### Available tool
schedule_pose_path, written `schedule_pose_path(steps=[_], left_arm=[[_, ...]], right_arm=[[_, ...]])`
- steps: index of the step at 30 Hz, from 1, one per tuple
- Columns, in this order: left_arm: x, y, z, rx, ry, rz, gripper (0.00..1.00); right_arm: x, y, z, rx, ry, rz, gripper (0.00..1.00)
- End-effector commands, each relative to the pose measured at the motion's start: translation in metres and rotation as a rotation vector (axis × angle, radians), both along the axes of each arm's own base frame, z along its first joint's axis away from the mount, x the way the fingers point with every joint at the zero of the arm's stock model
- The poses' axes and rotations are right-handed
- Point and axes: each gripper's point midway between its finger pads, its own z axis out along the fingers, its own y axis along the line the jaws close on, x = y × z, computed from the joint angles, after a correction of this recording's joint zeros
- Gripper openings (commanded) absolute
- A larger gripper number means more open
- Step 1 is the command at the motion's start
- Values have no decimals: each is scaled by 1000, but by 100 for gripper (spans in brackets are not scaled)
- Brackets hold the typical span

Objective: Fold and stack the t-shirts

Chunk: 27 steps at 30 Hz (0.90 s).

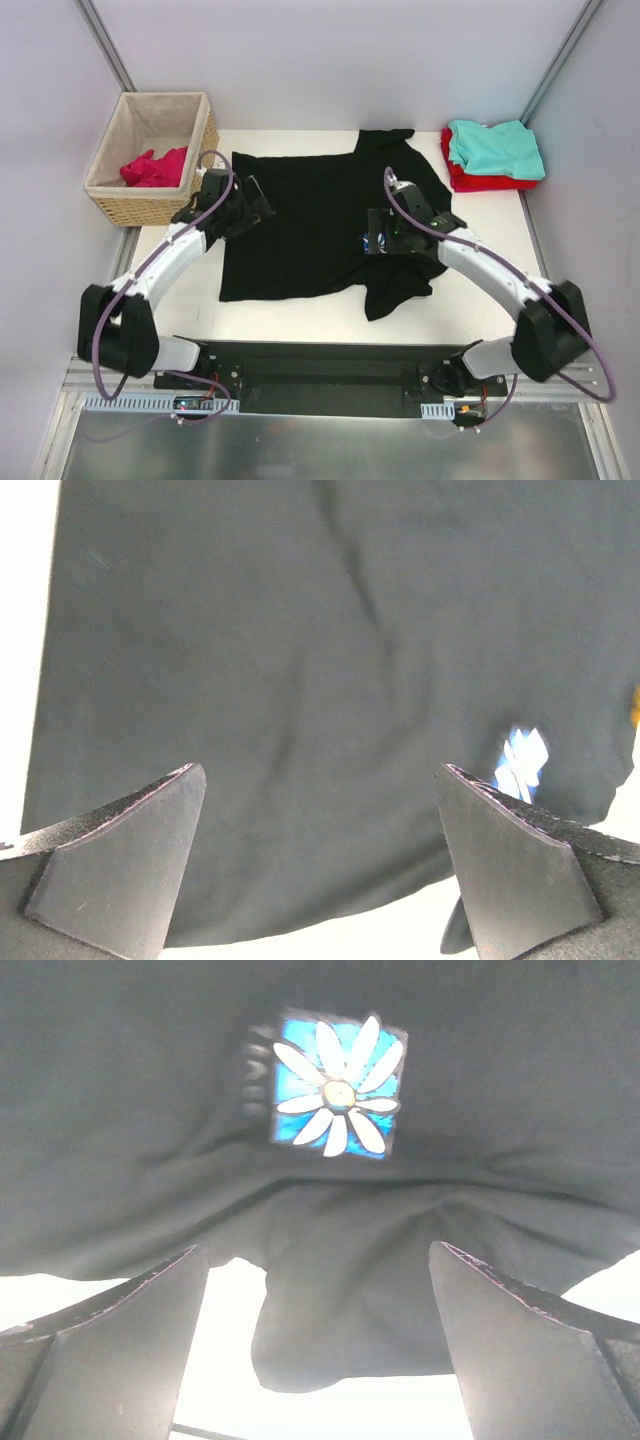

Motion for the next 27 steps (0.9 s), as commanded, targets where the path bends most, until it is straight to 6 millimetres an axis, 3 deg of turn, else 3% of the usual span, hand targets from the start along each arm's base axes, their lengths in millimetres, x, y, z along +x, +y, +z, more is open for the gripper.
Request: schedule_pose_path(steps=[1, 6, 8, 9, 11, 12, 15, 21, 27], left_arm=[[-40, -24, 8, -82, 3, -123, 99], [-63, -21, -35, -25, 114, -135, 99], [-55, -15, -47, 35, 135, -115, 99], [-53, -14, -63, 60, 180, -116, 99], [-42, -13, -69, 82, 198, -99, 99], [-40, -13, -85, 94, 240, -91, 99], [-30, -19, -101, 81, 282, -87, 99], [-17, -25, -121, 85, 324, -88, 99], [16, -24, -124, 116, 320, -91, 99]], right_arm=[[-20, -15, 46, 2, -109, 5, 96], [-17, -29, 56, -41, -164, -24, 96], [-13, -24, 56, -23, -168, -19, 96], [-12, -23, 57, -17, -168, -20, 96], [-13, -21, 58, -4, -169, -19, 96], [-14, -22, 58, -3, -171, -23, 96], [-16, -29, 63, -21, -195, -28, 96], [-19, -40, 69, -48, -217, -33, 96], [-17, -45, 60, -66, -198, -37, 96]])
